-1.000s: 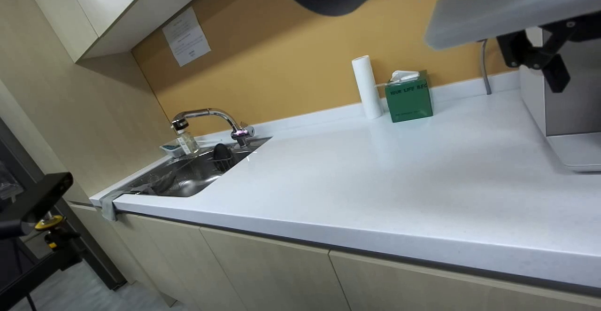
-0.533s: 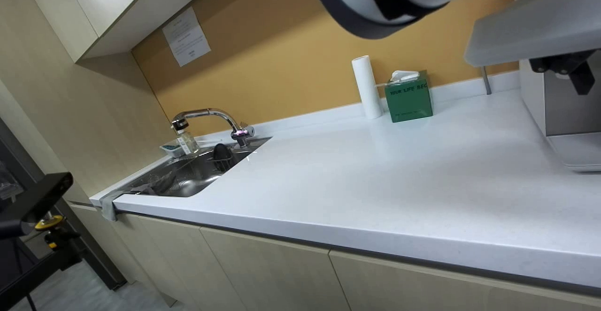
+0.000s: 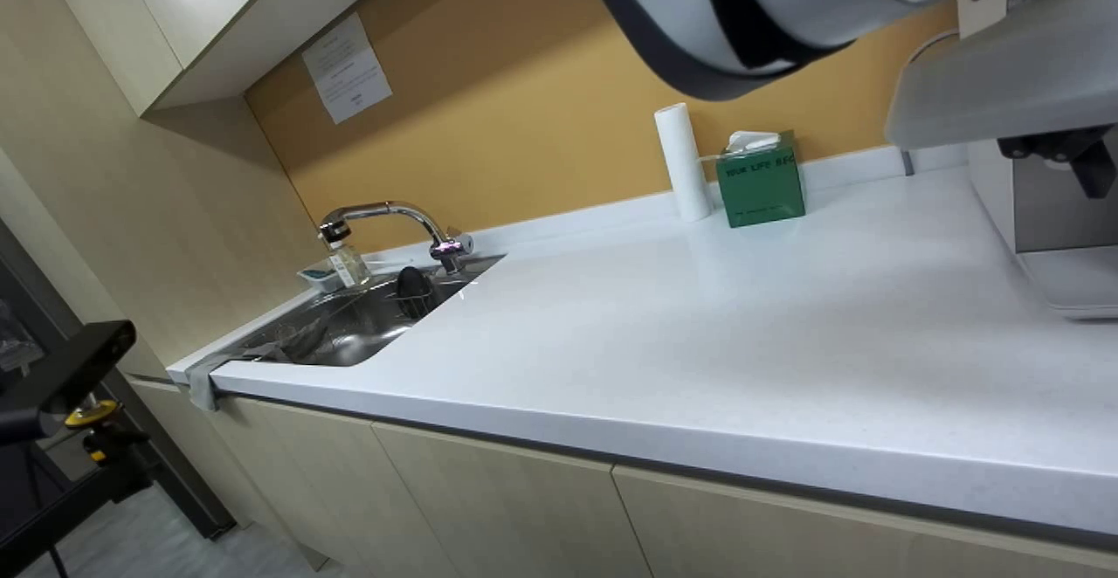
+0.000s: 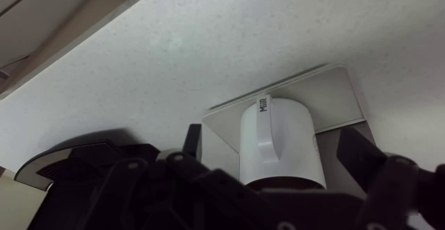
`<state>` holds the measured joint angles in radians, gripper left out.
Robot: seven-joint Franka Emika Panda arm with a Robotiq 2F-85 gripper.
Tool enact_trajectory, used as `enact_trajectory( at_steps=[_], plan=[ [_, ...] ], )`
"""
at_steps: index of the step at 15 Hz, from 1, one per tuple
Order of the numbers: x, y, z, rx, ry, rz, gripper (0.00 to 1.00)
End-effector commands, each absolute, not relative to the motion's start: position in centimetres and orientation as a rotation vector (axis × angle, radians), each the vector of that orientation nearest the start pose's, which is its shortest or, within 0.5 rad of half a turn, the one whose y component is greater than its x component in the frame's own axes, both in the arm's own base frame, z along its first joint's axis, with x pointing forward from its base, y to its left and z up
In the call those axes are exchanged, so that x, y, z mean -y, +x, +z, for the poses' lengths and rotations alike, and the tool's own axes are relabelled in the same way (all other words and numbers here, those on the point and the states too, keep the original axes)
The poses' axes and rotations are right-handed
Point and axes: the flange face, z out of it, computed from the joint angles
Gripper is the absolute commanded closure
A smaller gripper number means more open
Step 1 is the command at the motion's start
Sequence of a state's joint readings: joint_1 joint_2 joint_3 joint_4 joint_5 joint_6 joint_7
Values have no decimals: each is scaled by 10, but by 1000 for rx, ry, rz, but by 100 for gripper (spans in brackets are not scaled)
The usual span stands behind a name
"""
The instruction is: Move the cup forward
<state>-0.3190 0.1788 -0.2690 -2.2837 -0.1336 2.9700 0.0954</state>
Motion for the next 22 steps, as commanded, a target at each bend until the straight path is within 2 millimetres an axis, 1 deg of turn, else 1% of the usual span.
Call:
enact_trajectory(
  at_steps=[1, 4, 8, 12, 13, 14, 15, 16, 18, 19, 21, 22],
  plan=[
    [317, 492, 322, -837, -3202, -770, 0],
    [321, 500, 313, -810, -3219, -768, 0],
    [324, 512, 308, -799, -3208, -858, 0],
    [326, 519, 302, -815, -3185, -896, 0],
    [326, 520, 301, -817, -3176, -905, 25],
    [325, 521, 301, -813, -3167, -919, 26],
    [325, 523, 300, -813, -3154, -937, 32],
    [322, 525, 301, -806, -3139, -954, 41],
    [320, 529, 301, -802, -3116, -981, 54],
    [319, 530, 301, -798, -3108, -989, 62],
    [320, 529, 301, -801, -3094, -1001, 74],
    [322, 528, 301, -806, -3089, -1005, 82]
  ],
)
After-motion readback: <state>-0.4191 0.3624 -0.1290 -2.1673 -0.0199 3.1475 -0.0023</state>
